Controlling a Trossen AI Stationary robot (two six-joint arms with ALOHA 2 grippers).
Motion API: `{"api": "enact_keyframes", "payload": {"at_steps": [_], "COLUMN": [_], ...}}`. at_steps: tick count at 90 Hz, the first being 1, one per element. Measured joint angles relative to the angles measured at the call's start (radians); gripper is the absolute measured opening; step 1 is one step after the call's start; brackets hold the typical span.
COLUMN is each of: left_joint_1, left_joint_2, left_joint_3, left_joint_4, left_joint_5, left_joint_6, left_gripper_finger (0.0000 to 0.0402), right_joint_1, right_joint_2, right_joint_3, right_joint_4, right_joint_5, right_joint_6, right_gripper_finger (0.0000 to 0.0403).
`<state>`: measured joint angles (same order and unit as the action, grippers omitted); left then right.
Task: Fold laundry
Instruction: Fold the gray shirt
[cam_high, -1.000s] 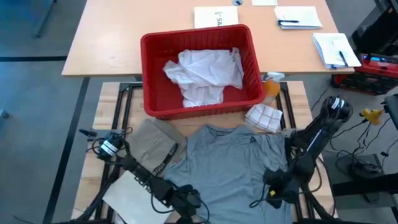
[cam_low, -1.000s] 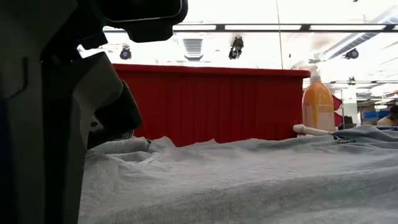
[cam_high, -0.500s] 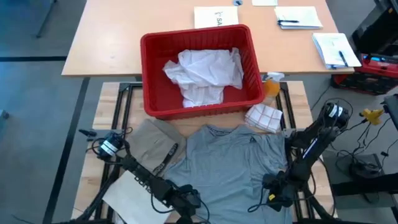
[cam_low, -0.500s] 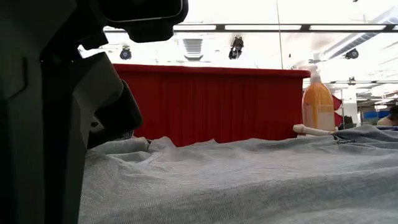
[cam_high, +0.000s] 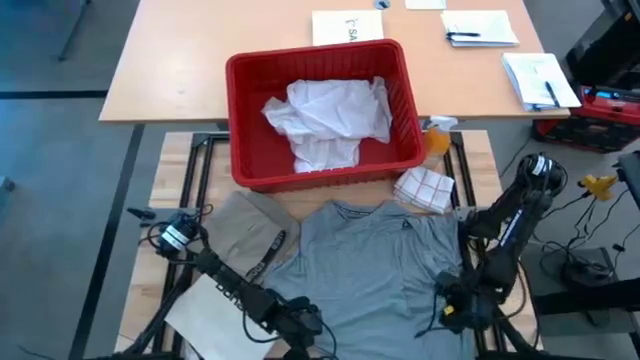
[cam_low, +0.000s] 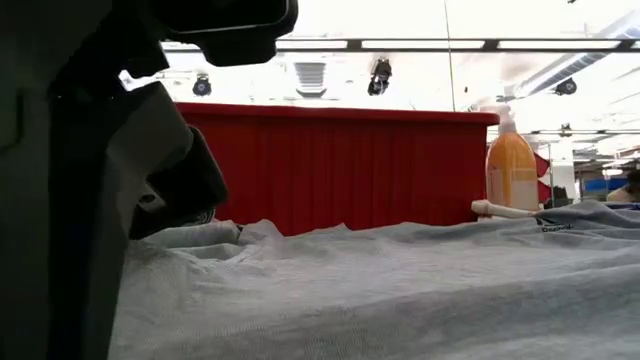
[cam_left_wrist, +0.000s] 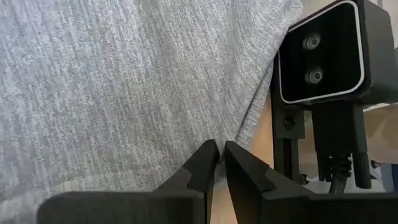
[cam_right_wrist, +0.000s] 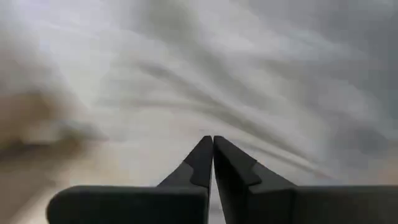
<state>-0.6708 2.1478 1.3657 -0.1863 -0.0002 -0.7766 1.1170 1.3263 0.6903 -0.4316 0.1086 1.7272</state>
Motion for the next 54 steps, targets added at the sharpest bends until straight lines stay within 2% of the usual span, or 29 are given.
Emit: {"api": "enact_keyframes", "payload": {"at_steps": [5, 16, 31, 44, 54], "left_joint_1": [0.0, 0.0, 0.003, 0.003, 0.003], "left_joint_2": [0.0, 0.0, 0.0, -0.001, -0.001], "left_joint_3": [0.0, 0.0, 0.0, 0.0, 0.0], "left_joint_4": [-0.003, -0.003, -0.002, -0.002, -0.002], "left_joint_5": [0.001, 0.002, 0.006, 0.006, 0.004], "left_joint_6": [0.001, 0.005, 0.01, 0.01, 0.009], "left_gripper_finger": [0.0025, 0.0025, 0.0025, 0.0025, 0.0025], "right_joint_1": [-0.018, -0.039, -0.068, -0.069, -0.035], "right_joint_2": [0.024, 0.115, 0.237, 0.3, 0.297], "right_joint_3": [-0.002, -0.008, -0.008, 0.002, 0.002], "right_joint_4": [0.078, 0.132, 0.236, 0.279, 0.26], "right_joint_5": [0.025, 0.026, 0.004, -0.095, -0.12], "right_joint_6": [-0.044, -0.106, -0.197, -0.176, -0.131], "right_gripper_finger": [0.0, 0.0, 0.0, 0.0, 0.0]}}
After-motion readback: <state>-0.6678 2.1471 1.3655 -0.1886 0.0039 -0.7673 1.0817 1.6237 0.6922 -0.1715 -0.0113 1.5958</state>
